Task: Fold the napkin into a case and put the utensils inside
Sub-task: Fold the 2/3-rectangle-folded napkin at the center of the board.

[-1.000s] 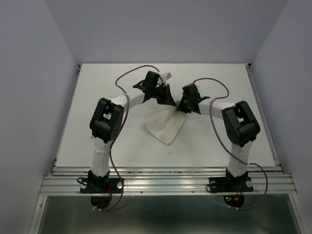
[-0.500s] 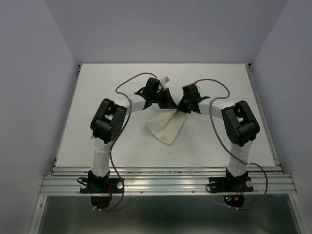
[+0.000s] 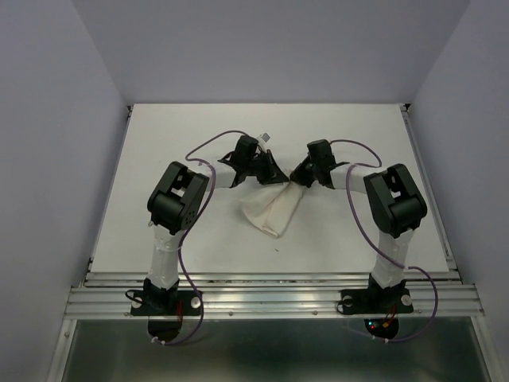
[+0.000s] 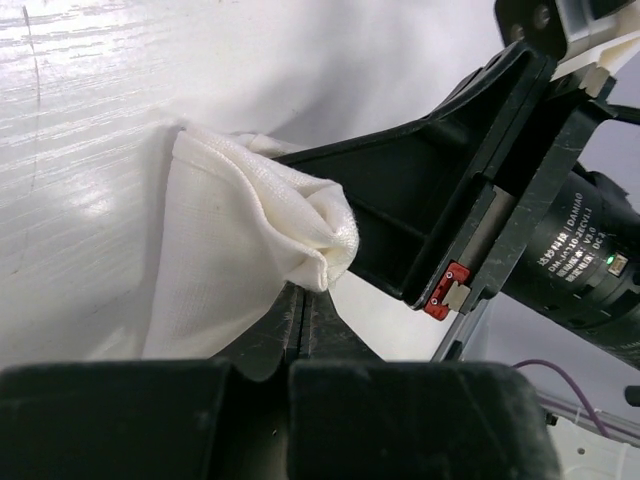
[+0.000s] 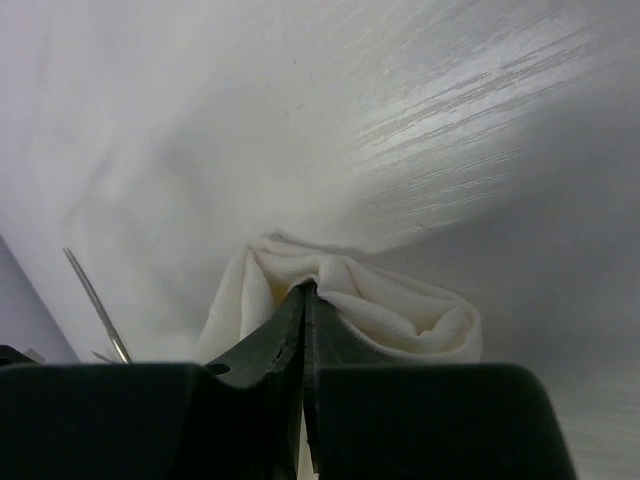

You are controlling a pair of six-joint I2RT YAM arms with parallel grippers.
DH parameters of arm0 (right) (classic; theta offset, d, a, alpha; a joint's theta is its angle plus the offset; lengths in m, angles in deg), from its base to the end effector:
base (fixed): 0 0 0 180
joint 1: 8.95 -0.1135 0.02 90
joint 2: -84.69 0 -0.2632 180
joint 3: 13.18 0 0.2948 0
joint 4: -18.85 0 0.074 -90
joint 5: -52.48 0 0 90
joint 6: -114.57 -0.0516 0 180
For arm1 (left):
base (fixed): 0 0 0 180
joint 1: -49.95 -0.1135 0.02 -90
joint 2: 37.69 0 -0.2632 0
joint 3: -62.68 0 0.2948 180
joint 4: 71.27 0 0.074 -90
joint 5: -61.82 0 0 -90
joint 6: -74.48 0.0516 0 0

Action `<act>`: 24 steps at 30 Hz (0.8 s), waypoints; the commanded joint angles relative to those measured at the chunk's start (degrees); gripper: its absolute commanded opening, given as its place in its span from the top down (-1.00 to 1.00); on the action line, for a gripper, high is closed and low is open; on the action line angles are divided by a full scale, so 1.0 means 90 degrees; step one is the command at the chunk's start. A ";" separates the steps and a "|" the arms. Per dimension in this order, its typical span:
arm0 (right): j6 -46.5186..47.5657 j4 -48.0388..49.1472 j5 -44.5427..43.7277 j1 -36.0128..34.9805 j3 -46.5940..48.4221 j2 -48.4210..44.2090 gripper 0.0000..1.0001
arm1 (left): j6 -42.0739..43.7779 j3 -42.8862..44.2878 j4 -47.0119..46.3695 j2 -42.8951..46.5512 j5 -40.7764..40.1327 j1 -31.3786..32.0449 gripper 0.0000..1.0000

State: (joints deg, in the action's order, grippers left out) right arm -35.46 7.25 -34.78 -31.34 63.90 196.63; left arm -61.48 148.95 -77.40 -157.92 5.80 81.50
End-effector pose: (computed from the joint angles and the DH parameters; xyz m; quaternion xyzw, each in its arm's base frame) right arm 0.4121 0.1724 0.0981 0.2911 0.8816 0.2610 0.2643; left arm 0.4113 -0.2864 0.1217 0.0470 0.8315 -0.5042 0.2284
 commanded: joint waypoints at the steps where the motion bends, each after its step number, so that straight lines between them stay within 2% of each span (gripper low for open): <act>1: -0.0624 0.0394 0.0612 0.0066 -0.0385 0.0238 0.92 | -0.0401 -0.0184 -0.0348 0.0321 0.0053 0.0078 1.00; 6: -0.0937 0.0853 0.1033 0.0125 -0.0502 0.0326 0.92 | -0.0617 -0.0311 -0.0388 0.0214 -0.0035 0.0088 1.00; 14: -0.0675 0.1039 0.1073 0.0125 -0.0688 -0.0162 0.90 | -0.0041 0.0118 0.0607 -0.0206 -0.0542 0.0069 1.00; 17: -0.0460 0.0903 0.0780 0.0183 -0.0737 -0.0581 0.89 | 0.0242 0.0264 0.0979 -0.0226 -0.0757 0.0069 1.00; 19: -0.0148 0.0329 0.0449 0.0183 -0.0659 -0.0844 0.88 | 0.0475 0.0381 0.1232 -0.0245 -0.0903 0.0069 1.00; 24: 0.0672 -0.0267 -0.0177 0.0183 -0.0600 -0.1333 0.84 | 0.0877 0.0548 0.1653 -0.0323 -0.1129 0.0069 1.00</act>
State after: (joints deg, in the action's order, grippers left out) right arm -36.55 10.11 -30.36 -29.96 57.65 189.86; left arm -58.68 151.96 -68.26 -159.90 -0.65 81.94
